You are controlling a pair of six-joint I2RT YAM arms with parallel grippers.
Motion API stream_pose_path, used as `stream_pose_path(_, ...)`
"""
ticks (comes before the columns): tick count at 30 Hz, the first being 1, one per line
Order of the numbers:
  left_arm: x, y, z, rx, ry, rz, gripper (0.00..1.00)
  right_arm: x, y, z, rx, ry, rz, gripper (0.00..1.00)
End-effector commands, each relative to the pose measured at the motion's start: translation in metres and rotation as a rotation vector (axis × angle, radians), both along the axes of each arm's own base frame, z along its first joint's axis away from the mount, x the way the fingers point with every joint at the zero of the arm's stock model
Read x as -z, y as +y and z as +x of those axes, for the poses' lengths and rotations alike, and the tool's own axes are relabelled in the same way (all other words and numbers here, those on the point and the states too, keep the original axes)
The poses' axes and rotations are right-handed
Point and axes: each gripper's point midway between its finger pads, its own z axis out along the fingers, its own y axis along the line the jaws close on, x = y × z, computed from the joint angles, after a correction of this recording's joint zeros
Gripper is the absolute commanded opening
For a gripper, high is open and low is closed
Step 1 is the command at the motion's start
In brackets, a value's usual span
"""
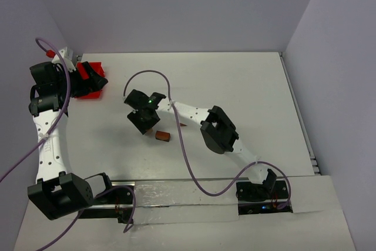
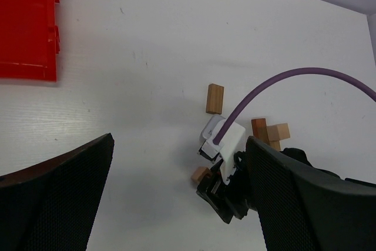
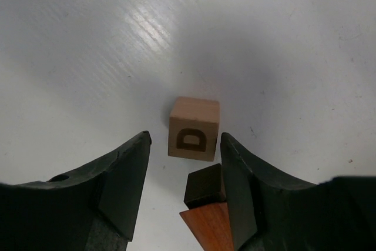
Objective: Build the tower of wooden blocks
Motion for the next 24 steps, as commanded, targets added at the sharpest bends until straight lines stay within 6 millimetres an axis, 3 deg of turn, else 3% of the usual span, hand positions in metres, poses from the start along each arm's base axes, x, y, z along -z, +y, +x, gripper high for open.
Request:
stream_pose_path(1, -0.014, 0.001, 0.005, 0.008, -0.057, -0.002, 0.99, 0.003, 0.001, 0.005, 0.044, -0.028, -0.013, 0.54)
stream_pose_path(7, -0.014, 0.000, 0.007, 0.012, -0.053, -0.006, 0.99, -0.002, -0.005, 0.007, 0.067, -0.046, -0.021, 0.27)
stream_pose_path(8, -0.013, 0.001, 0.007, 0.011, -0.054, -0.005, 0.99, -0.008, -0.006, 0.008, 0.075, -0.050, -0.013, 0.14)
stream_pose_path(10, -0.013, 0.001, 0.007, 0.007, -0.051, -0.004, 0.99, -0.022, -0.007, 0.004, 0.109, -0.044, 0.014, 0.02)
stream_pose_path(11, -0.014, 0.002, 0.007, 0.003, -0.054, 0.002, 0.99, -0.055, -0.012, -0.005, 0.133, -0.048, 0.062, 0.00)
stream_pose_path(13, -0.016, 0.004, 0.007, -0.006, -0.059, 0.011, 0.99, -0.093, -0.021, -0.014, 0.195, -0.071, 0.130, 0.00)
stream_pose_path(14, -0.021, 0.006, 0.007, -0.013, -0.072, 0.025, 0.99, -0.126, -0.033, -0.018, 0.228, -0.109, 0.189, 0.00)
stream_pose_path(17, -0.030, 0.012, 0.009, -0.042, -0.094, 0.047, 0.99, -0.185, -0.078, -0.018, 0.382, -0.222, 0.295, 0.00)
stream_pose_path(20, -0.035, 0.014, 0.011, -0.056, -0.103, 0.046, 0.99, -0.197, -0.116, -0.014, 0.461, -0.267, 0.298, 0.00)
stream_pose_path(24, -0.036, 0.012, 0.012, -0.055, -0.104, 0.028, 0.99, -0.183, -0.163, -0.004, 0.556, -0.262, 0.259, 0.00)
